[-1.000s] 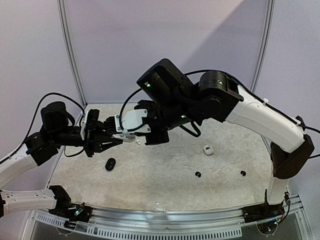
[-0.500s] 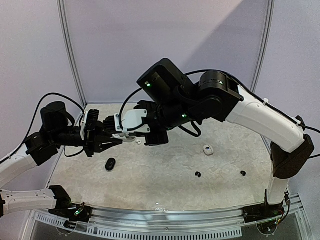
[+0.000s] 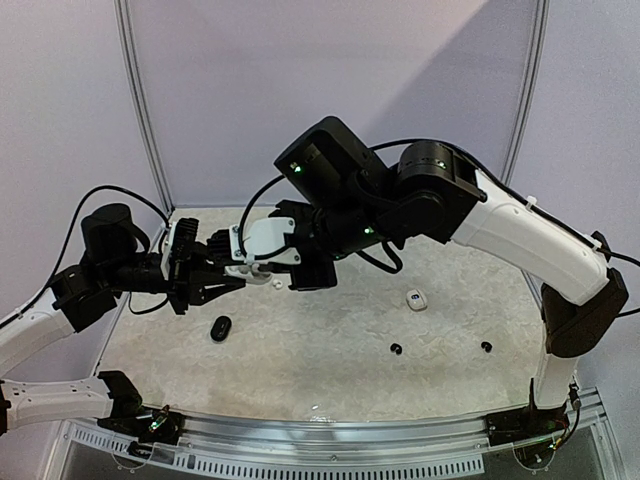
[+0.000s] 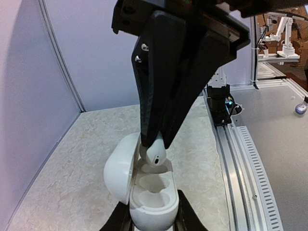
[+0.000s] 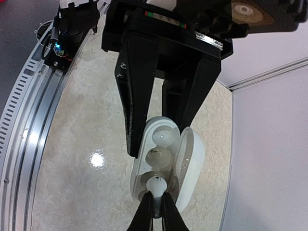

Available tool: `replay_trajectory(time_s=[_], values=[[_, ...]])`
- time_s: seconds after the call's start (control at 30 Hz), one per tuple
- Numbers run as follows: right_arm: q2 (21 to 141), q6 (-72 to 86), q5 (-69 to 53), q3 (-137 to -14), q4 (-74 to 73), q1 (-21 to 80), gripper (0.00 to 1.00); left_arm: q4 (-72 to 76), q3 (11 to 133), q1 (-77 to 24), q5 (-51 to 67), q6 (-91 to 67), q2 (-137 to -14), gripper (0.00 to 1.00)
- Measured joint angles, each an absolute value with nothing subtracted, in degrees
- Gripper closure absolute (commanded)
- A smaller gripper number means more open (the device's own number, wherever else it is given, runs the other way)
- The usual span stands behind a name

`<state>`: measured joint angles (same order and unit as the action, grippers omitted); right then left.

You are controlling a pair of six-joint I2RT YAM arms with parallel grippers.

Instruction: Insert the wireless bluetooth earbuds into the charging case

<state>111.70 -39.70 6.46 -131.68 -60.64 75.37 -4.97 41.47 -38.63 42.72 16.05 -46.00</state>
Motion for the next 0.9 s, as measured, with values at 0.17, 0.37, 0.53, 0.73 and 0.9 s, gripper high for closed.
replay_trajectory(time_s=[0.17, 0.37, 0.53, 0.73, 0.9], values=[[111.7, -39.27, 6.5, -131.68, -60.66, 75.35, 0.94, -4.6, 41.3, -38.63, 42.65, 15.79, -46.02, 1.0], [111.7, -39.24, 6.5, -131.76, -60.77, 75.31, 0.94, -4.56, 41.28, -38.63, 42.5, 15.81, -46.0, 1.0], [111.7, -38.81, 6.5, -133.16, -61.8, 75.26, 0.94, -3.31, 41.28, -38.65, 42.39, 15.84, -45.67, 1.0], [111.7, -38.2, 6.5, -133.45, -62.15, 75.24, 0.94, -2.94, 41.28, -38.74, 42.35, 15.84, -45.67, 1.0], [111.7, -38.22, 6.5, -133.45, -62.02, 75.24, 0.95, -2.9, 41.28, -38.74, 42.19, 15.84, -45.67, 1.0]])
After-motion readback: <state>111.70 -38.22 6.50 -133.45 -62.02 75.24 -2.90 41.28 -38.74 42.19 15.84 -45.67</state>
